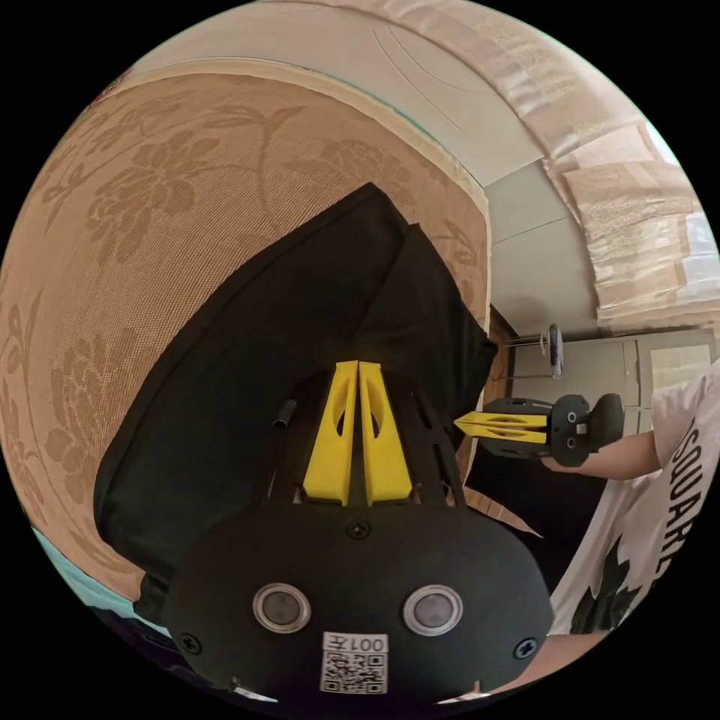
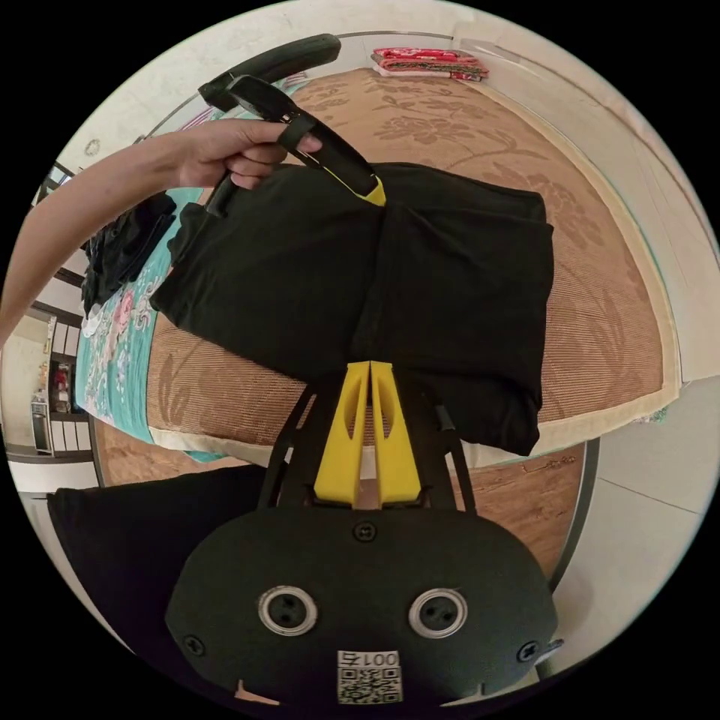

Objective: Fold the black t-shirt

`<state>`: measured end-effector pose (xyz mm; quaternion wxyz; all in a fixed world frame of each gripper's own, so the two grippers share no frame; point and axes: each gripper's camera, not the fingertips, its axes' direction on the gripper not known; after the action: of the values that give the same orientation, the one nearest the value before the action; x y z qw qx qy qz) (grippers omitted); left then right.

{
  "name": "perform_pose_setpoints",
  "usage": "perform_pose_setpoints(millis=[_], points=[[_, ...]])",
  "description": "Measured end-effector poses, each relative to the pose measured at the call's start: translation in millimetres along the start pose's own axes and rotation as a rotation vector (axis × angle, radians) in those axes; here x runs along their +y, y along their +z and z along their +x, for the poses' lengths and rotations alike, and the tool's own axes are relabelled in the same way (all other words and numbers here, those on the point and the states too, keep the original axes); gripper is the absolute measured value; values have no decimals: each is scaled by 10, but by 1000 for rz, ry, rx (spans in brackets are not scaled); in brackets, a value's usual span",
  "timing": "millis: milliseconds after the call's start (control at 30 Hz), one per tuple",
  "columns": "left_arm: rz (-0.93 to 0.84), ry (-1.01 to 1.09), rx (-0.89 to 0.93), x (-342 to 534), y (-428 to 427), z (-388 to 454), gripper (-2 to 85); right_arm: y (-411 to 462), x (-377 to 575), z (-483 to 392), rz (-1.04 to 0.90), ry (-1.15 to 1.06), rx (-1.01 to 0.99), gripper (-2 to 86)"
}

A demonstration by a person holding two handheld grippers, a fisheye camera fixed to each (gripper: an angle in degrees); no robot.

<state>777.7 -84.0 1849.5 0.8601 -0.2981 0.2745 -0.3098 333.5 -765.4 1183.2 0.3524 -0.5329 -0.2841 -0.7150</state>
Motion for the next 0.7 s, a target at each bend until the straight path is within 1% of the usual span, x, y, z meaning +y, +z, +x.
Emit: perform_pose_setpoints(millis=[67,267,367,500,600,700], points=[[-3,-26,21,197,-76,-127,-9,19,-27,-69,-11,-9,-18,7],[-21,-88,7,664,-124,-276,-8,50,-229,-385,-38,-60,-19,5],[4,-125,-18,920,-211,-281,-3,-47,-305,-441,-31,-16,-45,5],[52,-162,-5,1233,-359,-260,20,-261,-410,-429,21,30,42,5],[79,-123,7,1424,-428,-108,28,-333,-540,-317,46,67,119,4],[71,-40,17,1580,-356,142,27,-256,-715,-178,13,105,123,4]])
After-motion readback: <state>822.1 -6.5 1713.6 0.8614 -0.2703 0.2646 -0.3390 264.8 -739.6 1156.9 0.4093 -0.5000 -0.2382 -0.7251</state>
